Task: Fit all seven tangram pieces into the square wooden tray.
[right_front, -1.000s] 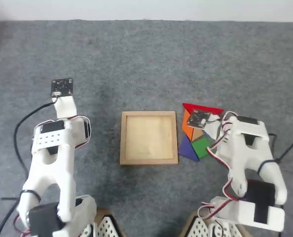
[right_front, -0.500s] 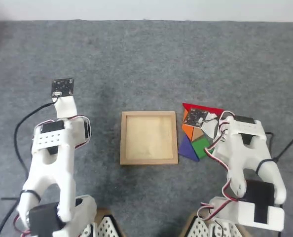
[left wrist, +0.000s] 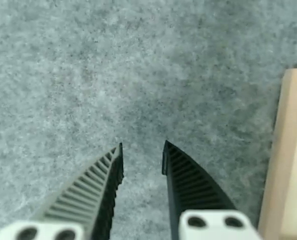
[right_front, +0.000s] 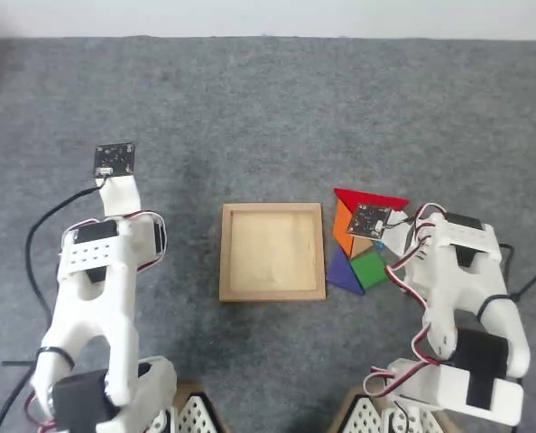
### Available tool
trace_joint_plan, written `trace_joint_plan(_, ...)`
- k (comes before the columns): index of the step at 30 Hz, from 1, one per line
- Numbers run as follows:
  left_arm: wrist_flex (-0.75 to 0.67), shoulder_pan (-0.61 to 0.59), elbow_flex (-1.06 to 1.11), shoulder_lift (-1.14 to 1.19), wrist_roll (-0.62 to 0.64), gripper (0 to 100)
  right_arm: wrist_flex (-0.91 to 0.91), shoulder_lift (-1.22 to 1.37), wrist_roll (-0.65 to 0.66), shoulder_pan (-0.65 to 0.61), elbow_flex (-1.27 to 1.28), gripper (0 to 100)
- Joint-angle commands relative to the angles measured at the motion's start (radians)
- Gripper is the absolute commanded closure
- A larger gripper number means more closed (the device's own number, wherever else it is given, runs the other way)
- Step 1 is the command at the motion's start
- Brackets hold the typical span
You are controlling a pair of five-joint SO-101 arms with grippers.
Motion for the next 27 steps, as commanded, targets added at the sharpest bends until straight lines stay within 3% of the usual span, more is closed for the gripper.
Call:
trace_joint_plan(1,-0.011,0.005,-0.002,0.002,-0.008,87,-0.007,-0.004,0.014,-0.022,-0.025,63.1)
trace_joint_plan(9,-0.009,0.005,-0.002,0.002,-0.006,87,-0.01,-0.005,-0.068,-0.03,0.002,93.8)
trace_joint_plan(14,-0.012,0.005,0.008,0.002,-0.006,87,-0.007,-0.01,-0.089,-0.027,0.0,94.3)
trace_joint_plan(21,-0.011,0.005,0.008,0.002,-0.006,87,0.022,-0.013,-0.269,0.036,-0.063,94.0)
trace_joint_plan(24,-0.014,0.006,0.008,0.002,-0.006,87,0.13,-0.016,-0.48,0.09,-0.118,94.1)
trace_joint_plan(27,-0.015,0.011,0.008,0.002,-0.006,87,0.243,-0.016,-0.919,0.102,-0.198,94.3)
